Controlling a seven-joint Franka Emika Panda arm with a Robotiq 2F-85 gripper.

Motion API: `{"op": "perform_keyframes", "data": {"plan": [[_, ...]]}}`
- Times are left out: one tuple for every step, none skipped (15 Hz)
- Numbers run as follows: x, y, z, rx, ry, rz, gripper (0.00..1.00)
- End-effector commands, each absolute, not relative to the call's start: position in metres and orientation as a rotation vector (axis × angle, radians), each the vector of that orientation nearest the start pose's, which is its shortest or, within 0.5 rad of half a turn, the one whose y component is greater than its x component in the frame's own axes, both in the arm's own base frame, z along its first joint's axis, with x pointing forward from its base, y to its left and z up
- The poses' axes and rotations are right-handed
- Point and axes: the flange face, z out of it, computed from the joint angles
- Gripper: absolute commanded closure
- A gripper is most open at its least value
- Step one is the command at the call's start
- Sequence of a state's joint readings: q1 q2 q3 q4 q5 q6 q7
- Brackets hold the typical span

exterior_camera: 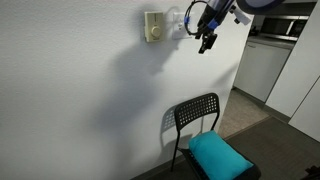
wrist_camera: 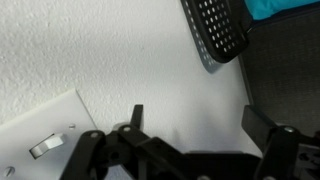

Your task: Turn on the right light switch

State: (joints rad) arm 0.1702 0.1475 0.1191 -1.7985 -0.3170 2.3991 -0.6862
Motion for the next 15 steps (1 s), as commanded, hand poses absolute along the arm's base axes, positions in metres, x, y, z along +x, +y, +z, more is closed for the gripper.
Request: {"op": "perform_keyframes", "data": {"plan": [[0.645,0.173,0.500,-2.833,-1.915,-0.777,0.00],[0.650,0.173,0.496,-2.831,-1.922,-0.799,0.00],[0.654,0.172,0.497,-2.834,-1.933,-0.821,0.00],[0.658,0.171,0.495,-2.834,-1.945,-0.852,0.00],[0.662,0.169,0.497,-2.838,-1.955,-0.878,0.00],[0.666,0.168,0.497,-2.835,-1.965,-0.905,0.00],[0.669,0.167,0.499,-2.833,-1.975,-0.923,0.00],[0.672,0.166,0.500,-2.830,-1.983,-0.953,0.00],[0.674,0.166,0.503,-2.830,-1.993,-0.959,0.00],[0.677,0.165,0.503,-2.829,-2.000,-0.976,0.00],[0.679,0.166,0.505,-2.830,-2.004,-0.983,0.00],[0.680,0.166,0.505,-2.830,-2.009,-0.996,0.00],[0.682,0.166,0.506,-2.829,-2.016,-1.007,0.00],[0.682,0.166,0.505,-2.830,-2.021,-1.014,0.00],[0.682,0.166,0.506,-2.827,-2.031,-1.017,0.00]]}}
